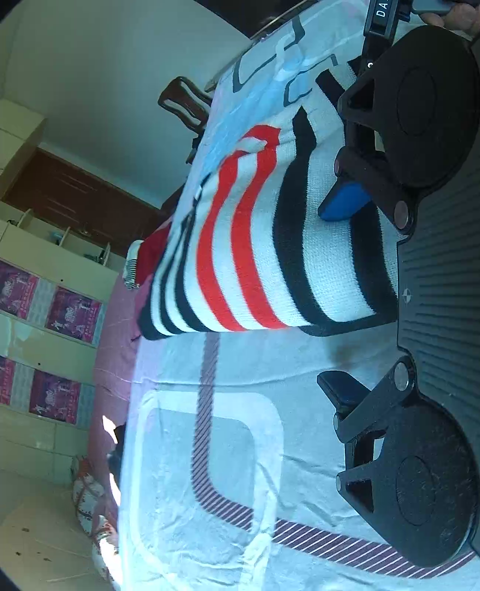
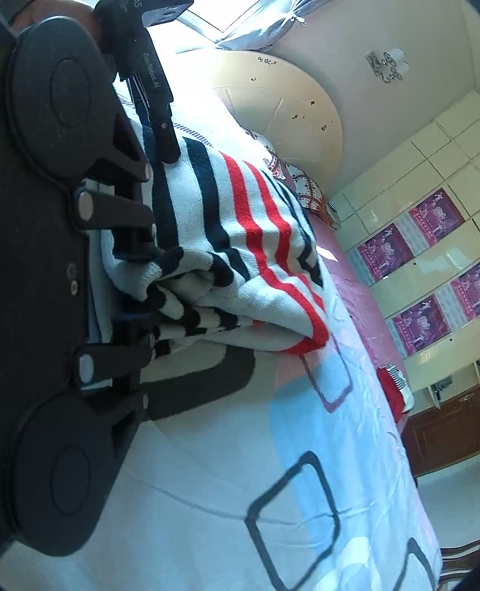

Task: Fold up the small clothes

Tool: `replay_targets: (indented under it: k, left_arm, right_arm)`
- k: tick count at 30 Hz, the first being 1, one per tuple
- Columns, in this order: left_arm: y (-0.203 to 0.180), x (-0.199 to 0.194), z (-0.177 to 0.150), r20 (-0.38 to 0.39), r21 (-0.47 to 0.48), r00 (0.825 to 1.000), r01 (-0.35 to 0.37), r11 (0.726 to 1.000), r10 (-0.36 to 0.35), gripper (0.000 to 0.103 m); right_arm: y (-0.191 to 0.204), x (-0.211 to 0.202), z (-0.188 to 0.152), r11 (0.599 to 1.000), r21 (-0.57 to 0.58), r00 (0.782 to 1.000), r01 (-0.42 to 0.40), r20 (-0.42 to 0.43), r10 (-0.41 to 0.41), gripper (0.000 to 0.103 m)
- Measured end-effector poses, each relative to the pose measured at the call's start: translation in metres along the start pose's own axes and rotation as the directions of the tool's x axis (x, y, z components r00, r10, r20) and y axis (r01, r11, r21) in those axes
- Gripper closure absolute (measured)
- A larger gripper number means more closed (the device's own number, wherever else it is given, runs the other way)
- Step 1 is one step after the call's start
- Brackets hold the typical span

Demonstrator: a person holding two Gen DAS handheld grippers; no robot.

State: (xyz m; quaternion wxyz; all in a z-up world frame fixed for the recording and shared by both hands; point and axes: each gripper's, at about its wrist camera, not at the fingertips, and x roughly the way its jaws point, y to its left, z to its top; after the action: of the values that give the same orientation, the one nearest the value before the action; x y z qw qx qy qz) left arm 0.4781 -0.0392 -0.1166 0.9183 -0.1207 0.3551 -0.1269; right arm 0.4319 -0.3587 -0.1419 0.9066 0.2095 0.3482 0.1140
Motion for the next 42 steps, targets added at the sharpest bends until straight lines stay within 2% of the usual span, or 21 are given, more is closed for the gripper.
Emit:
replay_targets:
  k: [3, 4, 6, 9, 11, 12, 13, 15, 16, 17, 18, 20, 21, 23, 27, 30, 33, 35, 37, 39, 42]
  left_arm:
    - [-0.004, -0.009, 0.020, 0.061, 0.023, 0.998, 0.023, 0.999, -0.024, 0.018]
    - [-0.006, -0.004, 0.029, 0.064, 0.032, 0.997, 0.032, 0.999, -0.034, 0.018]
    - [-0.012, 0.010, 0.042, 0.040, 0.057, 0.998, 0.038, 0.998, -0.040, 0.018]
    - [-0.018, 0.035, 0.053, -0.002, 0.100, 1.000, 0.008, 0.995, -0.008, 0.018]
    - [-0.018, 0.043, 0.053, -0.015, 0.118, 0.999, -0.028, 0.993, 0.030, 0.018]
    - [-0.017, 0.045, 0.050, -0.012, 0.121, 0.999, -0.049, 0.991, 0.051, 0.018]
    - [-0.011, 0.044, 0.047, -0.008, 0.105, 0.999, -0.050, 0.993, 0.051, 0.018]
    - [-0.003, 0.043, 0.041, -0.001, 0.060, 0.999, -0.045, 0.997, 0.045, 0.018]
    - [-0.001, 0.045, 0.039, -0.004, 0.040, 0.999, -0.035, 0.999, 0.035, 0.018]
    - [0.001, 0.047, 0.037, -0.006, 0.026, 1.000, -0.030, 0.999, 0.030, 0.018]
    - [0.001, 0.049, 0.037, -0.009, 0.022, 1.000, -0.027, 0.999, 0.027, 0.017]
    - [0.000, 0.049, 0.042, -0.024, 0.013, 0.999, -0.022, 1.000, 0.022, 0.016]
    - [-0.003, 0.045, 0.046, -0.009, 0.025, 1.000, -0.021, 0.999, 0.022, 0.016]
    - [-0.006, 0.035, 0.058, 0.043, 0.068, 0.999, -0.035, 0.997, 0.032, 0.016]
    - [0.000, 0.051, 0.082, 0.046, 0.068, 0.998, -0.036, 0.997, 0.033, 0.016]
    - [0.003, 0.075, 0.092, 0.014, 0.081, 0.999, -0.053, 0.995, 0.052, 0.016]
    - [0.008, 0.099, 0.091, -0.040, 0.095, 0.994, -0.093, 0.991, 0.097, 0.016]
    - [0.008, 0.106, 0.088, -0.058, 0.111, 0.993, -0.100, 0.989, 0.107, 0.016]
    - [0.008, 0.105, 0.088, -0.061, 0.098, 0.992, -0.102, 0.990, 0.108, 0.016]
    - [0.003, 0.090, 0.089, -0.042, 0.091, 0.993, -0.108, 0.990, 0.112, 0.016]
    - [-0.002, 0.055, 0.078, -0.005, 0.100, 0.997, -0.070, 0.993, 0.071, 0.016]
  right_arm:
    - [0.002, -0.017, 0.013, 0.999, -0.040, 0.996, 0.027, 0.081, -0.024, 0.065]
    - [0.002, -0.016, 0.020, 0.999, -0.046, 0.995, 0.027, 0.094, -0.023, 0.061]
    - [0.000, -0.004, 0.038, 0.999, -0.038, 0.996, 0.032, 0.079, -0.028, 0.058]
    - [-0.003, 0.023, 0.058, 0.998, -0.040, 0.999, 0.041, 0.037, -0.039, 0.060]
    - [-0.006, 0.040, 0.064, 0.999, -0.039, 1.000, 0.020, -0.002, -0.020, 0.073]
    - [-0.007, 0.044, 0.065, 0.999, -0.049, 1.000, -0.001, -0.007, 0.000, 0.083]
    - [-0.003, 0.046, 0.062, 0.996, -0.086, 1.000, 0.004, 0.008, -0.004, 0.084]
    - [0.000, 0.051, 0.056, 0.986, -0.169, 1.000, 0.013, 0.026, -0.009, 0.084]
    - [-0.004, 0.056, 0.051, 0.983, -0.180, 1.000, 0.021, 0.001, -0.021, 0.084]
    - [-0.009, 0.058, 0.048, 0.985, -0.170, 1.000, 0.012, 0.006, -0.011, 0.083]
    - [-0.014, 0.056, 0.048, 0.988, -0.155, 1.000, 0.010, 0.012, -0.009, 0.078]
    - [-0.014, 0.054, 0.054, 0.990, -0.143, 1.000, 0.010, -0.009, -0.011, 0.076]
    - [-0.011, 0.051, 0.057, 0.988, -0.156, 1.000, 0.014, -0.016, -0.017, 0.076]
    - [-0.006, 0.039, 0.065, 0.983, -0.183, 0.999, 0.023, 0.029, -0.018, 0.076]
    - [-0.005, 0.049, 0.093, 0.987, -0.160, 0.999, 0.010, 0.043, -0.003, 0.078]
    - [0.001, 0.069, 0.105, 0.980, -0.200, 1.000, 0.018, 0.024, -0.013, 0.071]
    - [0.001, 0.098, 0.108, 0.968, -0.241, 0.995, 0.068, -0.055, -0.084, 0.074]
    - [-0.005, 0.108, 0.109, 0.966, -0.237, 0.989, 0.104, -0.074, -0.125, 0.074]
    - [-0.010, 0.105, 0.110, 0.972, -0.212, 0.989, 0.103, -0.085, -0.124, 0.072]
    - [-0.006, 0.087, 0.109, 0.972, -0.211, 0.991, 0.103, -0.062, -0.118, 0.073]
    - [0.001, 0.046, 0.096, 0.974, -0.221, 0.998, 0.037, -0.034, -0.046, 0.074]
